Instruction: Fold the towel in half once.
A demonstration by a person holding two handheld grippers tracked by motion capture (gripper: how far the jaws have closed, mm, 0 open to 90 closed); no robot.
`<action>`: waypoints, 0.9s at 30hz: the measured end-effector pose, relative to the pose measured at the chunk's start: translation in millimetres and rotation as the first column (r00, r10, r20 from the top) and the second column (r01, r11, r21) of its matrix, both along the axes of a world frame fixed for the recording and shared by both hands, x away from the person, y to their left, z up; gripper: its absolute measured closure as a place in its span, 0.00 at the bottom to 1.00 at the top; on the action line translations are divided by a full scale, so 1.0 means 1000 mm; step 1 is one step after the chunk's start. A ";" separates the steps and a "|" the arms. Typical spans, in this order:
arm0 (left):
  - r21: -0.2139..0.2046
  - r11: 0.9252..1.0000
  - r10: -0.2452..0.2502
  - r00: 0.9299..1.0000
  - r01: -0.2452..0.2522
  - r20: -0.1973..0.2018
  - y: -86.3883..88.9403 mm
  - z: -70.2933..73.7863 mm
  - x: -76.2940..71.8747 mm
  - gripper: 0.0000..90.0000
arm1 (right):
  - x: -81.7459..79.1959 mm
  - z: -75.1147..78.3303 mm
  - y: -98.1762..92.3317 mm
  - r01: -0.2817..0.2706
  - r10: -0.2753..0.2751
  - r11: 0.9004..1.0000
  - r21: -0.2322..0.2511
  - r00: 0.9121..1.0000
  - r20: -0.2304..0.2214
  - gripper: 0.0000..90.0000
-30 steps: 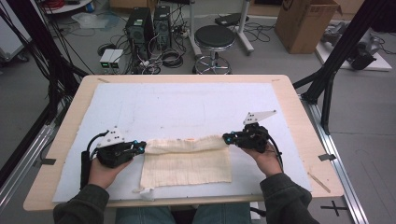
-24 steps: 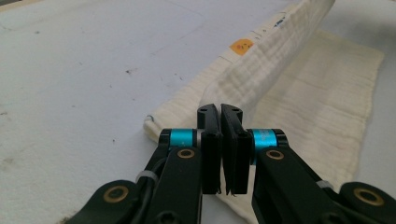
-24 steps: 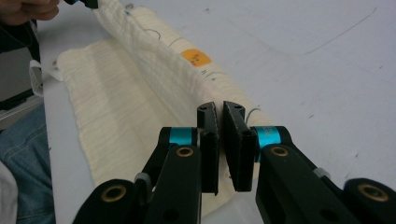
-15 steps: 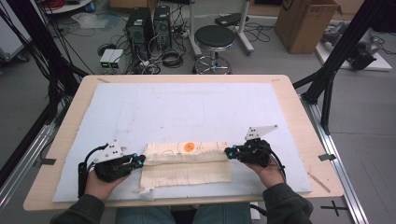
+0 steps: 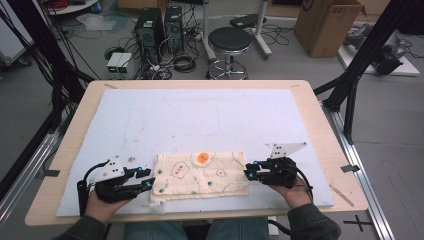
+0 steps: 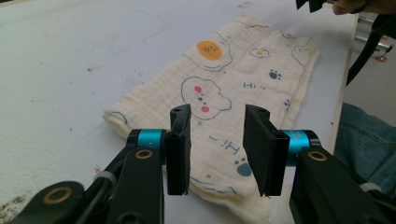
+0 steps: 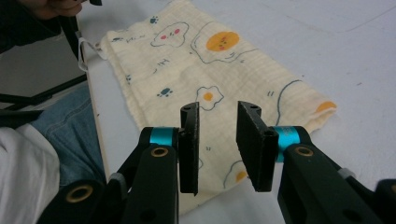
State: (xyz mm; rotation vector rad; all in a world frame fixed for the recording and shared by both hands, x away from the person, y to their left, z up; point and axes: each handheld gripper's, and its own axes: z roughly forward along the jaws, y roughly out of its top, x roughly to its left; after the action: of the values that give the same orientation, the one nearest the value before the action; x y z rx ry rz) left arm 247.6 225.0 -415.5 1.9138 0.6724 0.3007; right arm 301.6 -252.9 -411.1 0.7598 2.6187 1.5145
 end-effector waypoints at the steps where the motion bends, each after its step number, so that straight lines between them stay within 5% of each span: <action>1: 0.009 1.000 -0.001 1.000 0.001 -0.005 -0.001 -0.001 0.002 0.69 | 0.000 -0.001 0.001 -0.006 0.006 1.000 -0.005 1.000 0.002 0.77; 7: 0.080 0.994 -0.073 0.996 0.076 -0.042 -0.016 -0.011 0.004 0.72 | -0.003 -0.010 0.014 -0.070 0.071 0.992 -0.101 0.997 0.004 0.77; 16: 0.144 0.978 -0.138 0.985 0.151 -0.099 -0.015 -0.022 0.003 0.73 | -0.009 -0.022 0.017 -0.149 0.147 0.974 -0.170 0.989 -0.025 0.76; 21: 0.191 0.968 -0.143 0.982 0.165 -0.121 -0.017 -0.027 0.004 0.70 | -0.011 -0.023 0.015 -0.155 0.153 0.969 -0.195 0.988 -0.022 0.76; 27: 0.189 0.971 -0.128 0.985 0.149 -0.118 -0.017 -0.027 0.004 0.76 | -0.009 -0.025 0.016 -0.154 0.152 0.967 -0.201 0.988 -0.025 0.85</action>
State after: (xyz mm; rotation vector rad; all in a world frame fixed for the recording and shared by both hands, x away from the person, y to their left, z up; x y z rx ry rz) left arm 251.9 208.4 -442.8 2.1674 0.5916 0.1845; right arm 292.2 -237.2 -436.0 0.5611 2.8404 1.2483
